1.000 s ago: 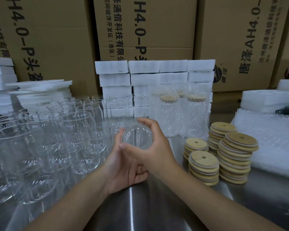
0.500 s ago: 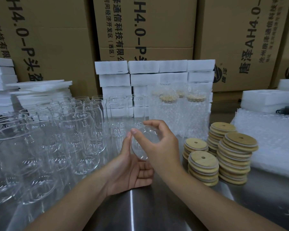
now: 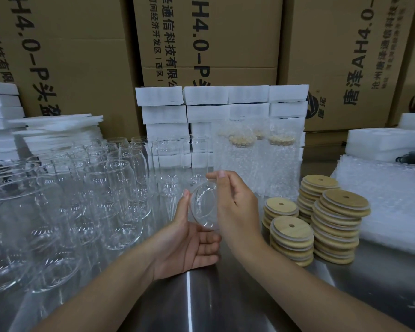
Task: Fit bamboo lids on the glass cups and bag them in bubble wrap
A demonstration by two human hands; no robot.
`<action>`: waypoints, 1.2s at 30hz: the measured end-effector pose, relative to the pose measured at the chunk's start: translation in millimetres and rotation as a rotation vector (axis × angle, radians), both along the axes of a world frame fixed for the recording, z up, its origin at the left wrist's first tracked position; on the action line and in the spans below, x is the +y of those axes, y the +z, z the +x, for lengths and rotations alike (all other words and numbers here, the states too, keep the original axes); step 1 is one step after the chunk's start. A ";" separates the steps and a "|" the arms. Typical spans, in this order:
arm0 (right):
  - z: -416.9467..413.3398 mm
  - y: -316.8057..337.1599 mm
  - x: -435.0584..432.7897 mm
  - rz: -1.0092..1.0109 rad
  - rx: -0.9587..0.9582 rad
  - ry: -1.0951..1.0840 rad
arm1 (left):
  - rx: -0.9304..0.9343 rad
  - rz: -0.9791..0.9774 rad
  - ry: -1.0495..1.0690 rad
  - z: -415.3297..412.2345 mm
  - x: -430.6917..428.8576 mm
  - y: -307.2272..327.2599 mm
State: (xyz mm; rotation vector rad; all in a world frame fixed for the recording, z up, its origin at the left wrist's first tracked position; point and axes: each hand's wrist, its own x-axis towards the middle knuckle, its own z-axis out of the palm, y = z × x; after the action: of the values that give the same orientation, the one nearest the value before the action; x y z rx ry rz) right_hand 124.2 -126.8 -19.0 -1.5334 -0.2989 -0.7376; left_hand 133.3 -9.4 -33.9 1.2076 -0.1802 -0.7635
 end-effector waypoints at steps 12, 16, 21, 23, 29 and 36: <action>4.5 -0.1 -0.4 -0.058 0.005 0.109 | 0.113 -0.140 0.093 3.4 0.7 -2.1; 5.1 0.8 -2.2 -0.088 0.025 0.138 | 0.141 -0.191 0.089 4.0 1.7 -2.7; 5.9 -0.5 -2.6 -0.083 0.047 0.141 | 0.150 -0.222 0.099 4.3 1.9 -2.2; 6.1 -1.2 -2.4 -0.086 0.046 0.132 | 0.151 -0.229 0.108 5.1 2.1 -2.5; 4.9 -1.8 -2.9 -0.158 0.049 0.113 | 0.156 -0.237 0.128 4.8 3.1 -2.2; 2.3 -0.5 -2.8 -0.265 0.015 0.070 | 0.065 -0.202 0.134 3.2 3.7 -1.0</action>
State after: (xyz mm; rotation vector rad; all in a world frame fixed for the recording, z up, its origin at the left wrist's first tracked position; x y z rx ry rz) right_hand 126.5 -129.5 -19.5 -1.7683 -0.4514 -0.6496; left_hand 136.4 -5.7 -34.8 0.9920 -0.1183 -0.6509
